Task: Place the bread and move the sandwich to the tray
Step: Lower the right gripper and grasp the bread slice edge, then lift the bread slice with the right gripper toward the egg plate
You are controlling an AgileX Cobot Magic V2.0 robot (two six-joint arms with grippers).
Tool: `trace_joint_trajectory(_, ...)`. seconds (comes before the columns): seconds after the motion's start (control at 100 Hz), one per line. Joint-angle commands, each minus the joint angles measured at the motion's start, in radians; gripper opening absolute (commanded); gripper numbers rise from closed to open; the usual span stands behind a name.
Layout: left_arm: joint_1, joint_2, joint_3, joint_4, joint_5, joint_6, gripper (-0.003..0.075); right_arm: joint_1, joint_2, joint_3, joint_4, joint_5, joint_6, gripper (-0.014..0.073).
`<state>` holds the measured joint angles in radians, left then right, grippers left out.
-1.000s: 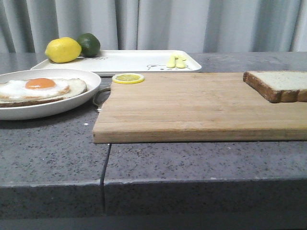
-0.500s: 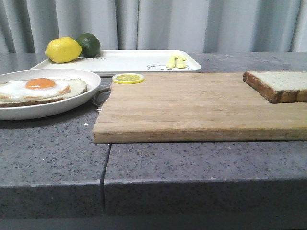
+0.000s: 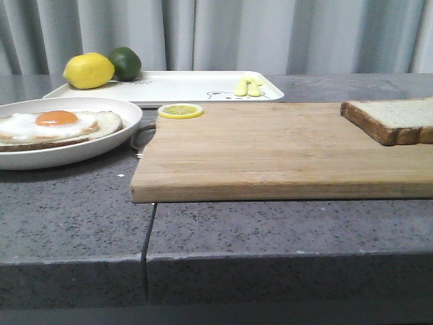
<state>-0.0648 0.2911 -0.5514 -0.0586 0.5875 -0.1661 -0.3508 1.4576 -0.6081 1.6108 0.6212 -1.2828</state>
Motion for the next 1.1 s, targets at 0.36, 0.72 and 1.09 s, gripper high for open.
trace_joint_trajectory(0.36,-0.005,0.017,-0.033,-0.009,-0.078,-0.009,0.0536,-0.006,-0.144,-0.019,0.058,0.116,0.017,-0.0059)
trace_joint_trajectory(0.72,-0.005,0.017,-0.033,-0.009,-0.078,-0.009,0.0536,0.051,-0.388,-0.023,0.11,0.251,0.15,-0.0059)
trace_joint_trajectory(1.09,-0.005,0.017,-0.033,-0.009,-0.078,-0.009,0.0536,0.485,-0.432,-0.066,0.27,-0.029,0.165,-0.0059)
